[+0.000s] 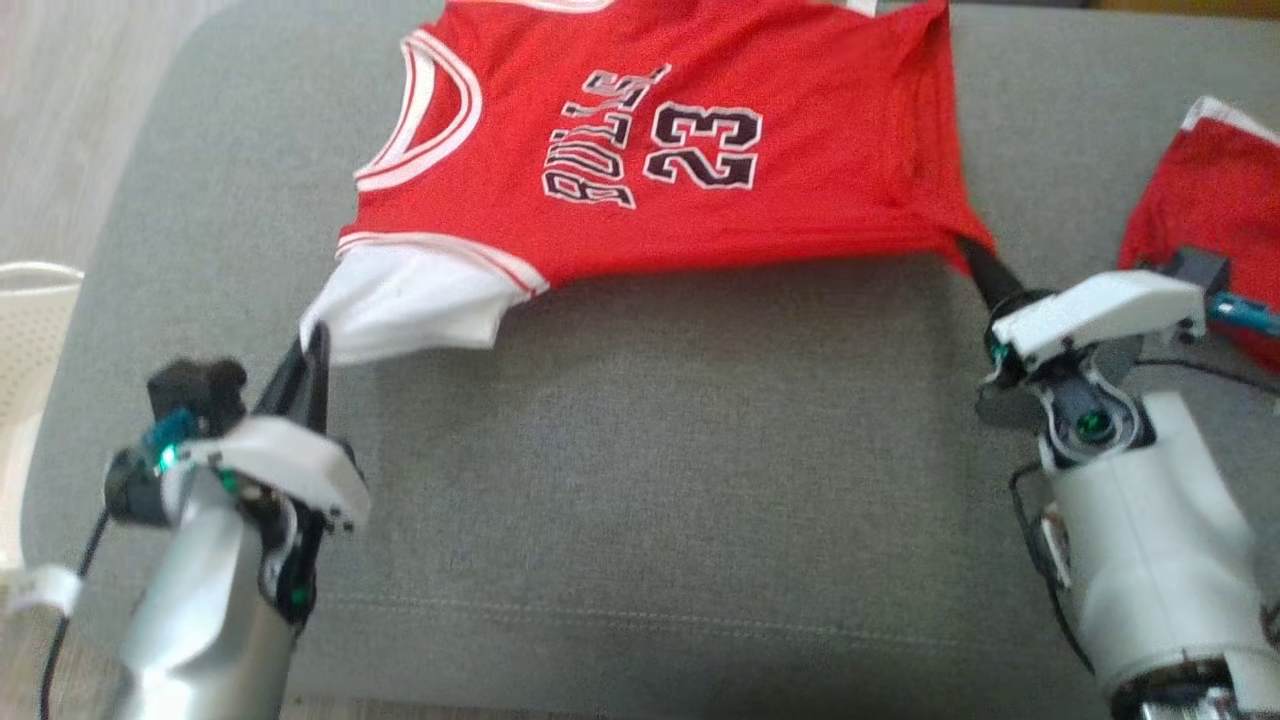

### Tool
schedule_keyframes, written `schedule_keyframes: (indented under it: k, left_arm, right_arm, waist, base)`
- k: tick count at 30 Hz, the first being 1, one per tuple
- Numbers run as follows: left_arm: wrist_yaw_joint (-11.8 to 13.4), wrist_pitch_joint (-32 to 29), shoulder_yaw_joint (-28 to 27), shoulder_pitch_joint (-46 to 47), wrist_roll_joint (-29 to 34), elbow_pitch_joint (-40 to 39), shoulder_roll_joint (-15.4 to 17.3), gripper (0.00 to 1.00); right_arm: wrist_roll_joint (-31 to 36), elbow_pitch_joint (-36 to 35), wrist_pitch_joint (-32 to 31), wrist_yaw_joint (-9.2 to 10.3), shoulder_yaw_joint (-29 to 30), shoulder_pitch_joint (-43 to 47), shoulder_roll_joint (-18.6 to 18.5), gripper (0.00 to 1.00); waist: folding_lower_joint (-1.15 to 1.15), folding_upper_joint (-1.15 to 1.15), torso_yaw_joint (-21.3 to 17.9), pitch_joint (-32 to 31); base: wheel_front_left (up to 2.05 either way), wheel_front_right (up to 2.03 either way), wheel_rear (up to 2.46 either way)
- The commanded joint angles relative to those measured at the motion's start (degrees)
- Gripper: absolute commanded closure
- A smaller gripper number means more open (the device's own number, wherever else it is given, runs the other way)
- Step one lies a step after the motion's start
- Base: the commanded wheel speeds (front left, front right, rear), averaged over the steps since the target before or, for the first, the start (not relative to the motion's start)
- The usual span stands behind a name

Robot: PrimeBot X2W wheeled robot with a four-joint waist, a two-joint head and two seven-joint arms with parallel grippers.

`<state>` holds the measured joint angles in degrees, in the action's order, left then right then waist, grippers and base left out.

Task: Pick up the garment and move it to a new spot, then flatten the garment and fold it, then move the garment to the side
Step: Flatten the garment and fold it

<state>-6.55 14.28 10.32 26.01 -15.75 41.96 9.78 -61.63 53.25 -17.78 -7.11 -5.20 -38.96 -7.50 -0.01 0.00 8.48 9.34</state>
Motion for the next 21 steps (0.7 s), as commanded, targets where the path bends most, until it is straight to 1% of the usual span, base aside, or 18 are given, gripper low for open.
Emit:
schedule_keyframes:
  k: [1,7,13,17,18,21]
  left_arm:
    - [0.08,0.72,-1.92,0.06,-0.40,-2.19,2.61,1.00]
    - [-0.05,0.14,-0.70,-5.68,-0.83,-4.95,2.52,1.00]
    - [-0.10,-1.46,-0.30,-10.86,-1.78,-7.69,3.31,1.00]
    - [-0.34,-3.39,0.57,-14.25,-2.64,-9.70,4.22,1.00]
    - [-0.50,-4.80,1.11,-15.88,-3.39,-10.89,5.02,1.00]
    - [-0.73,-7.35,2.24,-18.19,-4.93,-13.12,6.62,1.00]
  right_arm:
    - [0.88,-3.18,0.10,-0.37,-1.95,0.52,-0.29,1.00]
    - [6.18,-7.68,0.61,-0.37,-8.03,6.65,-3.85,1.00]
    - [9.81,-11.85,-0.80,-0.37,-13.53,11.20,-7.53,1.00]
    - [10.30,-13.70,-3.45,-0.37,-15.74,13.83,-9.58,1.00]
    - [10.42,-14.49,-5.19,-0.37,-16.63,14.91,-10.66,1.00]
    - [10.37,-15.50,-8.09,-0.37,-17.49,16.26,-12.14,1.00]
  waist:
    - [0.01,0.00,-0.29,-1.18]
    - [0.01,0.00,-0.69,-3.46]
    - [0.01,0.00,-1.18,-5.24]
    - [0.01,0.00,-1.10,-6.72]
    - [0.01,0.00,-1.07,-7.45]
    - [0.01,0.00,-0.94,-8.50]
  base:
    - [0.00,0.00,0.00]
    - [0.00,0.00,0.00]
    - [0.00,0.00,0.00]
    - [0.00,0.00,0.00]
    - [0.00,0.00,0.00]
    - [0.00,0.00,0.00]
